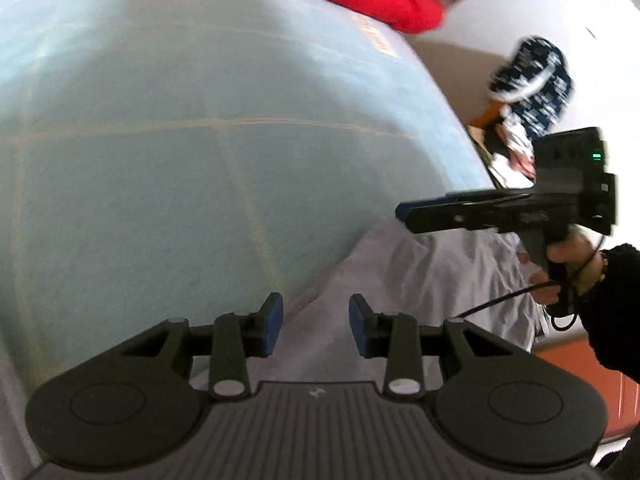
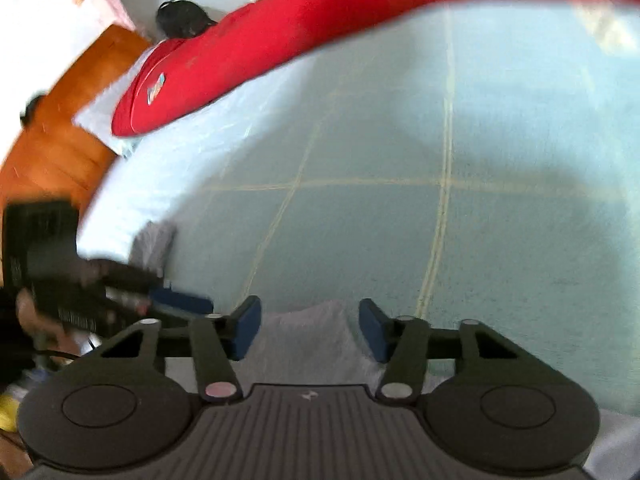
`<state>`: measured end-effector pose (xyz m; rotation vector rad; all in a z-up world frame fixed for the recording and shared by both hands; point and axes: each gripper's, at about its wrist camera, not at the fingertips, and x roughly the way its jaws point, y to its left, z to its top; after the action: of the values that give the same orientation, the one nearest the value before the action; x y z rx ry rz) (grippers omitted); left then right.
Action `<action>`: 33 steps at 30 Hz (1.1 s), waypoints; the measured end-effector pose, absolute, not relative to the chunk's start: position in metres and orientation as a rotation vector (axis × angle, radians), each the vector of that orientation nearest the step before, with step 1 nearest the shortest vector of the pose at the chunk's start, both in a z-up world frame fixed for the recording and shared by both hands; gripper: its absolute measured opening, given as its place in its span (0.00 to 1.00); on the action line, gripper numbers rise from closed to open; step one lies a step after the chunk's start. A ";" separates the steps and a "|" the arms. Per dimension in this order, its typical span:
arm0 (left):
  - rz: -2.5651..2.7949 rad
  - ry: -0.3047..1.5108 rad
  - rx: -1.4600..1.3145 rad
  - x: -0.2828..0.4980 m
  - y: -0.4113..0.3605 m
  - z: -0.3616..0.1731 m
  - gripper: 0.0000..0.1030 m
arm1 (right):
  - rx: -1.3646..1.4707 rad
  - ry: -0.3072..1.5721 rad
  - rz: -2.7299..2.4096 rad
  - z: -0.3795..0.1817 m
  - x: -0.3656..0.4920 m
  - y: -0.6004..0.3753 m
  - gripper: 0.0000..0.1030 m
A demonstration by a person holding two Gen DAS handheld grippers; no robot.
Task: Fold clothes
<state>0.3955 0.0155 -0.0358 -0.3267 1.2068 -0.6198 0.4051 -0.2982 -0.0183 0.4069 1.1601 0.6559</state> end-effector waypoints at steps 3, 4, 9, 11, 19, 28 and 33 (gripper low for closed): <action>-0.574 1.216 -0.359 0.389 0.023 -0.038 0.40 | 0.490 1.256 0.677 -0.049 0.418 -0.299 0.29; -0.564 1.217 -0.367 0.387 0.025 -0.039 0.40 | 0.514 1.280 0.683 -0.057 0.419 -0.298 0.24; -0.538 1.226 -0.422 0.377 0.024 -0.044 0.42 | 0.378 1.303 0.763 -0.051 0.414 -0.276 0.16; -0.547 1.223 -0.437 0.376 0.019 -0.043 0.42 | 0.303 1.251 0.779 -0.038 0.414 -0.267 0.13; -0.649 1.205 -0.468 0.379 0.008 -0.045 0.46 | 0.280 1.065 0.774 -0.009 0.423 -0.267 0.03; -0.565 1.226 -0.436 0.363 0.021 -0.066 0.49 | 0.224 1.226 0.667 -0.033 0.375 -0.287 0.12; -0.523 1.194 -0.411 0.347 0.030 -0.053 0.51 | 0.224 1.149 0.571 -0.015 0.349 -0.298 0.33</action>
<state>0.3467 0.0303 -0.0531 -0.4110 1.1939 -0.5229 0.3493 -0.2977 -0.0152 0.2238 1.1492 0.5714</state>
